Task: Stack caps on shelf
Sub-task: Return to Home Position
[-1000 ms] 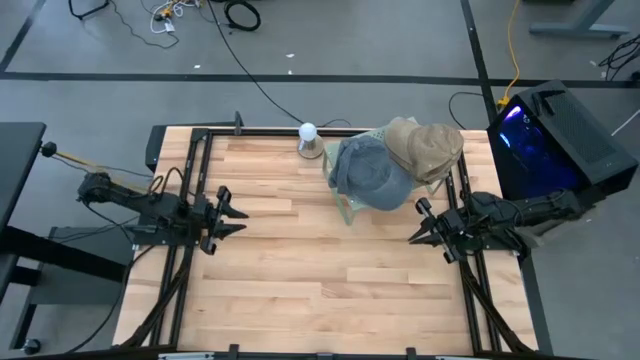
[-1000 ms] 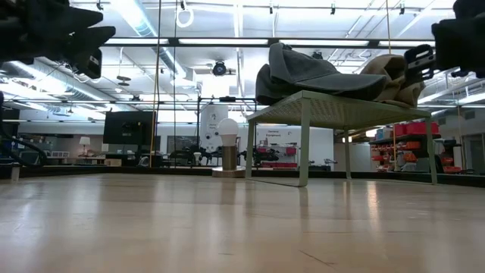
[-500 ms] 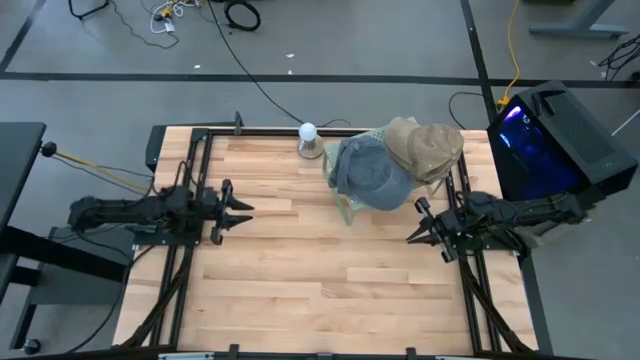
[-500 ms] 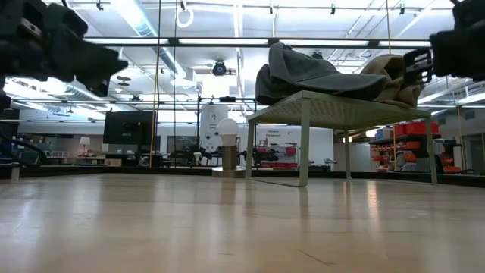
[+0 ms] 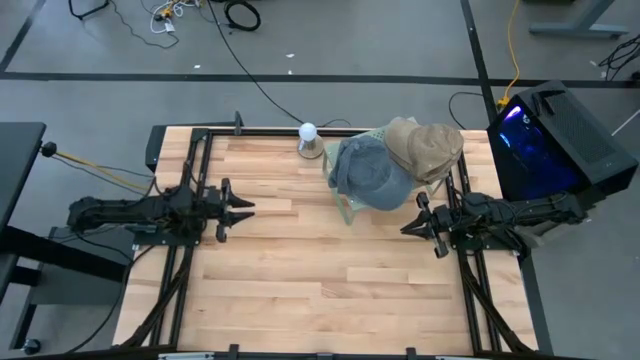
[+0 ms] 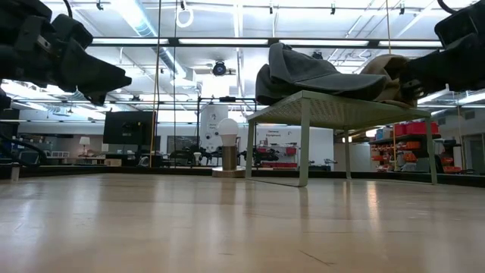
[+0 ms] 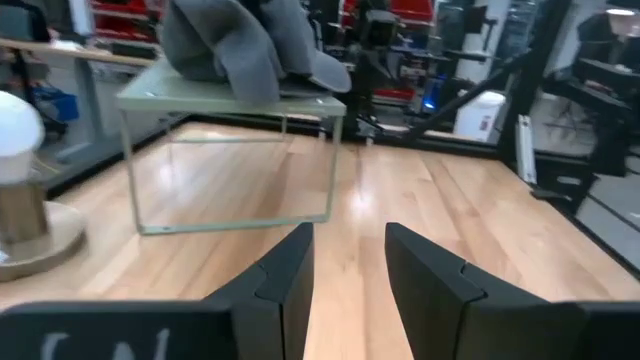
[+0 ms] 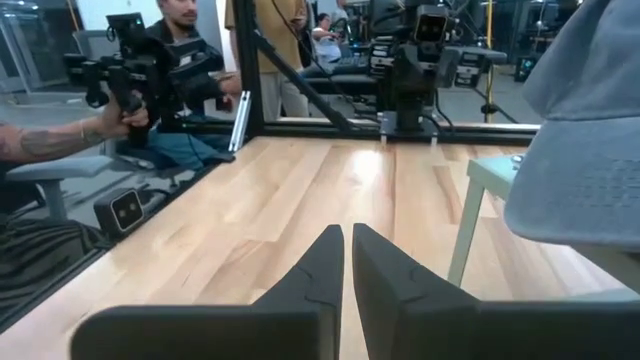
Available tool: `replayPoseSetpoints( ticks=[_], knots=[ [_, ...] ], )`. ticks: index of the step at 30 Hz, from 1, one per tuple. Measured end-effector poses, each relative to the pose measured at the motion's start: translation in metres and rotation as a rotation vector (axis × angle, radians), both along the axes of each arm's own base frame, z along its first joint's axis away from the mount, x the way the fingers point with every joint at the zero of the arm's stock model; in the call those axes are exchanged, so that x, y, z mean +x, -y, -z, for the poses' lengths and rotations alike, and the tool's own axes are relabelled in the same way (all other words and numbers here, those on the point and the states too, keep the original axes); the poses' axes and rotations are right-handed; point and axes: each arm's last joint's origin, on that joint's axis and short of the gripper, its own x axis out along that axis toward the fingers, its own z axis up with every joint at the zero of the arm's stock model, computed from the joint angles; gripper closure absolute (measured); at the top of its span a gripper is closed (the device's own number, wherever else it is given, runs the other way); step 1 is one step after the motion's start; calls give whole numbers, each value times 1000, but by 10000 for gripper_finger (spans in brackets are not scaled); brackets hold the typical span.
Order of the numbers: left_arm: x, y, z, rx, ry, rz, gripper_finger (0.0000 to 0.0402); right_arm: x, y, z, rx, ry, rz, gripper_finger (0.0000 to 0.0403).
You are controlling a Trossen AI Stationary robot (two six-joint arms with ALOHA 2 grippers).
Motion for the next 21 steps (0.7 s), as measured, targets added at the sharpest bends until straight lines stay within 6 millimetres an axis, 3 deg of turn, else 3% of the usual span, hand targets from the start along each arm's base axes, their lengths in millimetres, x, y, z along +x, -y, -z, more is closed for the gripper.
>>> replayPoseSetpoints(
  ticks=[11, 18, 21],
  knots=[
    [4, 1, 5, -84, -55, 27, 271, 1, 0, 1, -11, -8, 0, 374],
    [4, 1, 3, 98, -41, 34, 271, 1, 0, 1, -7, -9, 1, 374],
    [5, 0, 1, 99, -22, 28, 271, 1, 0, 1, -7, -9, 1, 374]
  ],
)
